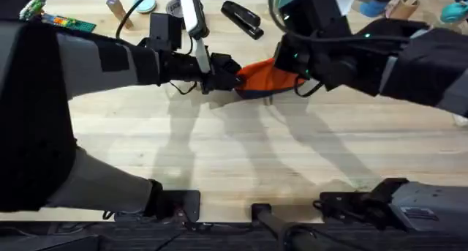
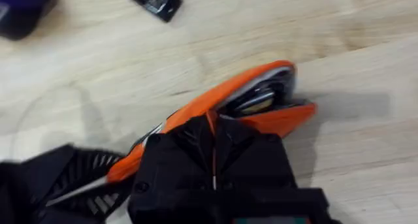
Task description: Unzip the bag, pick up the pens from the table one at a time and place them inside, then zip the bag closed.
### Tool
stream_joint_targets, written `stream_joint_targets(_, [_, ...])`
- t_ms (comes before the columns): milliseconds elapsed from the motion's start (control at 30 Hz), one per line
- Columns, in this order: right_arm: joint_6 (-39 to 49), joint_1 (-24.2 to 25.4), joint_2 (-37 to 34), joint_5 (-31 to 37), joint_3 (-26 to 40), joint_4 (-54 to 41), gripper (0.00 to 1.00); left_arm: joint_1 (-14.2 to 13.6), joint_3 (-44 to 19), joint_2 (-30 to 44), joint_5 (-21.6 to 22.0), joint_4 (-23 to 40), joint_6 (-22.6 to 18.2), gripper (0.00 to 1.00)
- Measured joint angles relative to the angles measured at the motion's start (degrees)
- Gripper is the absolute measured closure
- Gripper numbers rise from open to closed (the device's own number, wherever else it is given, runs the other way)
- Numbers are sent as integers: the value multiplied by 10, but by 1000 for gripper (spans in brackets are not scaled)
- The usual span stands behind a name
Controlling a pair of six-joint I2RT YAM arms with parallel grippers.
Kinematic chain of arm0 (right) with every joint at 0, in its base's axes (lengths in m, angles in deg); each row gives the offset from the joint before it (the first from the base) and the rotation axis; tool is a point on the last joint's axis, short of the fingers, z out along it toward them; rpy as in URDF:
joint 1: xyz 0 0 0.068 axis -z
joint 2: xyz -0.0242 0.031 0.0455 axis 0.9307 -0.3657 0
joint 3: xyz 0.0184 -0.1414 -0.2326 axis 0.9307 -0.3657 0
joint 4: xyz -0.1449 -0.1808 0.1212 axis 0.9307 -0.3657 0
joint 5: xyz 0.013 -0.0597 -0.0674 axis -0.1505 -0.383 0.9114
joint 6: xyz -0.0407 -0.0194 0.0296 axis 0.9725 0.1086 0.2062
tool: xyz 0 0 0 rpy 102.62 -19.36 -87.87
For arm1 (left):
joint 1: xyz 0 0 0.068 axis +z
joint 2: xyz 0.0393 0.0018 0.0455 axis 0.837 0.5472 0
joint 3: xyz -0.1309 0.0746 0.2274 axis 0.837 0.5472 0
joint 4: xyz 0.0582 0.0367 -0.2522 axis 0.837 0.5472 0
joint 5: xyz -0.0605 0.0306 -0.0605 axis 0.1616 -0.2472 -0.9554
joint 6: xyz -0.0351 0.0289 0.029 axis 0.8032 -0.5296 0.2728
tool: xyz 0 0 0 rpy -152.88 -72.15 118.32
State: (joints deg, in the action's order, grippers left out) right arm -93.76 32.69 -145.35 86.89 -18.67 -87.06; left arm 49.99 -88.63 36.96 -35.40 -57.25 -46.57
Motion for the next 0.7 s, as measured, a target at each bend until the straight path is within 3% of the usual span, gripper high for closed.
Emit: stream_joint_targets(700, [3, 118, 0, -2, 0, -50, 971, 0, 0, 0, -1, 3, 0, 958])
